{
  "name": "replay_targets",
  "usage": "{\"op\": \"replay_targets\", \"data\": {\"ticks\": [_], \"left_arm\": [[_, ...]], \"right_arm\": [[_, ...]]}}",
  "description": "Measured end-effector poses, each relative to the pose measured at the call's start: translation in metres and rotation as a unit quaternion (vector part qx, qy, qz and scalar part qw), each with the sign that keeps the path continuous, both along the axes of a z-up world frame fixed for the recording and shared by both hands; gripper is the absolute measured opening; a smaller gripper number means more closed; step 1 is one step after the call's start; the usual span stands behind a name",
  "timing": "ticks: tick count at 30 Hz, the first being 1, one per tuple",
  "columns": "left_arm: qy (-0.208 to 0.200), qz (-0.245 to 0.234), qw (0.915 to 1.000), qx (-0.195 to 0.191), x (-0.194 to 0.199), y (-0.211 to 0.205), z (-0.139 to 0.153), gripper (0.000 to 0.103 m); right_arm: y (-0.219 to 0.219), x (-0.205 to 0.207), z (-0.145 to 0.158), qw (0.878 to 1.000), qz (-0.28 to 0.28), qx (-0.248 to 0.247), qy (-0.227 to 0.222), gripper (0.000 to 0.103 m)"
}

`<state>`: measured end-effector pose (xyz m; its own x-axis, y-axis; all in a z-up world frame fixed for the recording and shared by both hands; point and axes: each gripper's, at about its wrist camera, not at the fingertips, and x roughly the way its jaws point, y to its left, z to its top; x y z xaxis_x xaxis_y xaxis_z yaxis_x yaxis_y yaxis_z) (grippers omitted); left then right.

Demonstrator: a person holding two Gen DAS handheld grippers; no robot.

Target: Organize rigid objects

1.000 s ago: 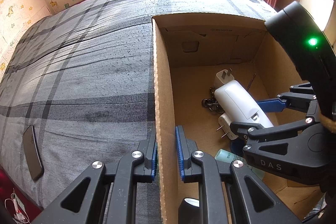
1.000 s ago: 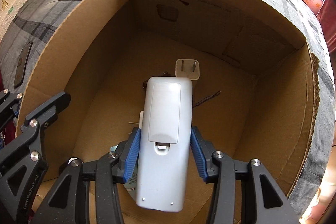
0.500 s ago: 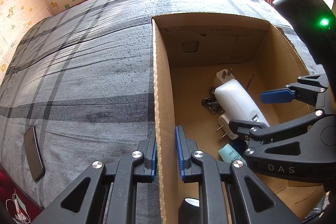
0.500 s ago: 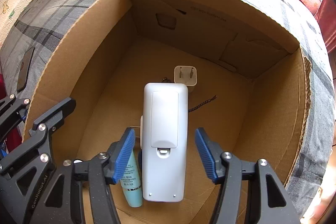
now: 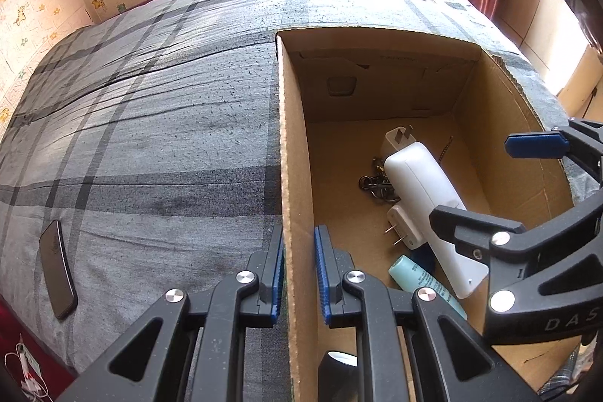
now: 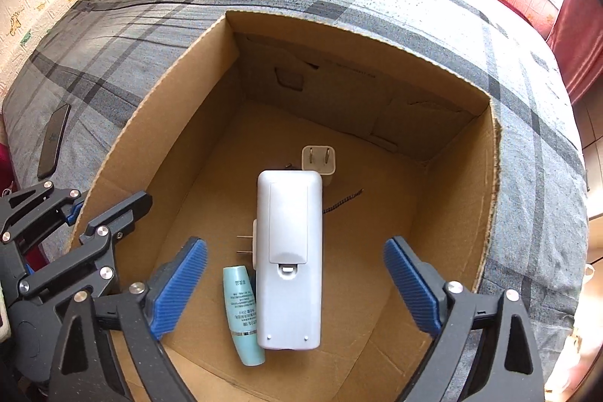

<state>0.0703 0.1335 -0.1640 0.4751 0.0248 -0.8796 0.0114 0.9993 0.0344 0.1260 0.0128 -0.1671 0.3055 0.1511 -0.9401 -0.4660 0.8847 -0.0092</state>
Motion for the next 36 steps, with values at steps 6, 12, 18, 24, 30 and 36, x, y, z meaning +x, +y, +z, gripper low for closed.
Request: {"op": "replay_targets", "data": {"ticks": [6, 12, 18, 24, 30, 36], "left_arm": [[-0.013, 0.001, 0.9999, 0.005, -0.004, 0.000, 0.009, 0.017], [-0.024, 0.003, 0.9996, 0.012, -0.009, -0.001, 0.021, 0.017], [-0.035, 0.001, 0.9993, 0.015, -0.018, -0.002, 0.032, 0.017], [-0.042, -0.002, 0.9989, 0.021, -0.029, -0.010, 0.042, 0.017], [-0.044, -0.007, 0.9987, 0.023, -0.041, -0.020, 0.054, 0.040], [-0.054, -0.011, 0.9984, 0.016, -0.055, -0.031, 0.069, 0.069]], "right_arm": [[-0.007, -0.011, 0.017, 1.000, -0.007, 0.018, -0.012, 0.103], [-0.014, -0.023, 0.035, 0.999, -0.015, 0.038, -0.027, 0.103], [-0.023, -0.035, 0.050, 0.998, -0.028, 0.043, -0.044, 0.103], [-0.034, -0.049, 0.061, 0.996, -0.040, 0.050, -0.054, 0.103], [-0.048, -0.062, 0.074, 0.994, -0.056, 0.054, -0.072, 0.103], [-0.062, -0.077, 0.087, 0.992, -0.065, 0.054, -0.089, 0.103]]}}
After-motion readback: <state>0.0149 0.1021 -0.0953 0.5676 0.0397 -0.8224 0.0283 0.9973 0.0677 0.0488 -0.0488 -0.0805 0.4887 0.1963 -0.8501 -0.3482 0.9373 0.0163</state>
